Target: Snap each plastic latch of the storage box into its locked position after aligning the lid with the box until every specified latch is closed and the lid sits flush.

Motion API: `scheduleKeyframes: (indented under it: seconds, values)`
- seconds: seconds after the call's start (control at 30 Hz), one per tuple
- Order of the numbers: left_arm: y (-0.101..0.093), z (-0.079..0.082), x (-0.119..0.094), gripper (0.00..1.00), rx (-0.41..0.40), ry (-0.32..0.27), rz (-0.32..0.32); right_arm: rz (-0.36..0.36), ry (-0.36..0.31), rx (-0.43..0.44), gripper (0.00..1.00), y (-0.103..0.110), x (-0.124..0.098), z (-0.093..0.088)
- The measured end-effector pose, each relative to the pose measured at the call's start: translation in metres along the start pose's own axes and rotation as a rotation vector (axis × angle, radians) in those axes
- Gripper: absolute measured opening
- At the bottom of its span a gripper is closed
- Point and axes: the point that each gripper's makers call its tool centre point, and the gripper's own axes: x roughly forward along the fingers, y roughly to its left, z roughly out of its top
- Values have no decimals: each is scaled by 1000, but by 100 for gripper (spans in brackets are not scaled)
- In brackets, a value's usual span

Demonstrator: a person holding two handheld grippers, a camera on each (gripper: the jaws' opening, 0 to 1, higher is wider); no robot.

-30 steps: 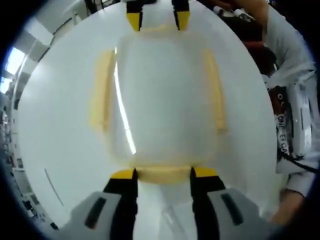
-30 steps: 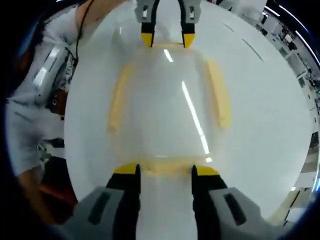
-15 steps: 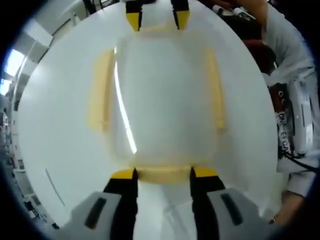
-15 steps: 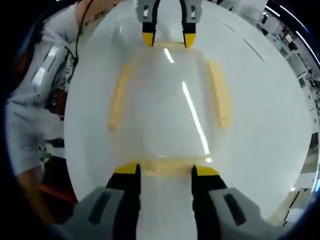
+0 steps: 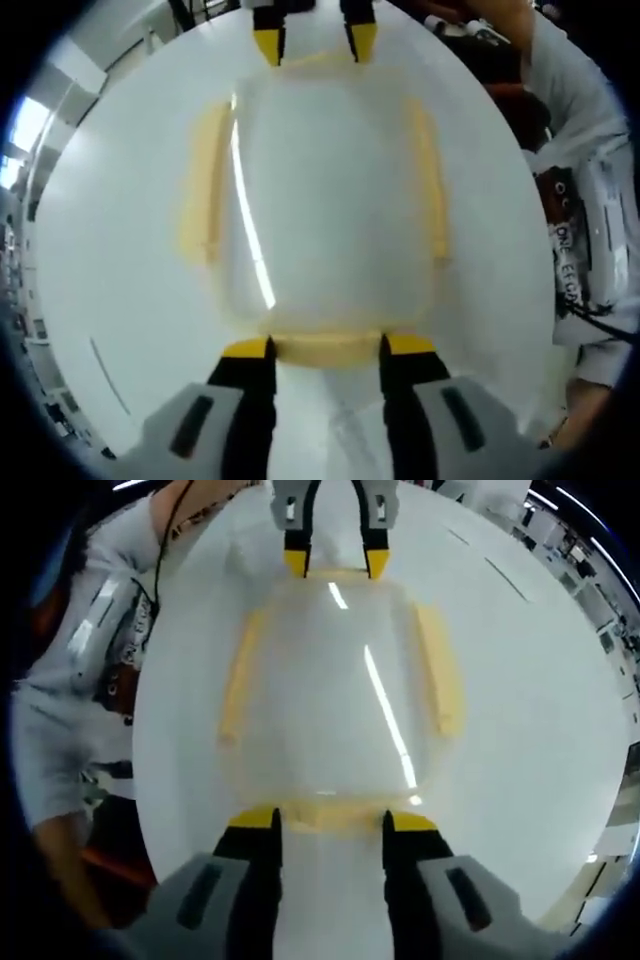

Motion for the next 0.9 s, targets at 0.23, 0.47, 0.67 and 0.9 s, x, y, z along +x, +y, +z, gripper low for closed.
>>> scheduleKeyframes:
  seconds: [0.23,0.47,0.67,0.9]
  values:
    - [0,1,-5,39,3,-11,4,-3,-1,1,38,1,-1,-1]
    - [-3,1,-16,39,5,-35,16,-15,-14,2,38,5,-15,6]
    - [-9,-4,-29,39,2,-51,21,-15,0,-6,39,10,-23,15]
    - [-16,-16,-48,39,-12,-56,25,-1,-9,-17,39,18,-36,37]
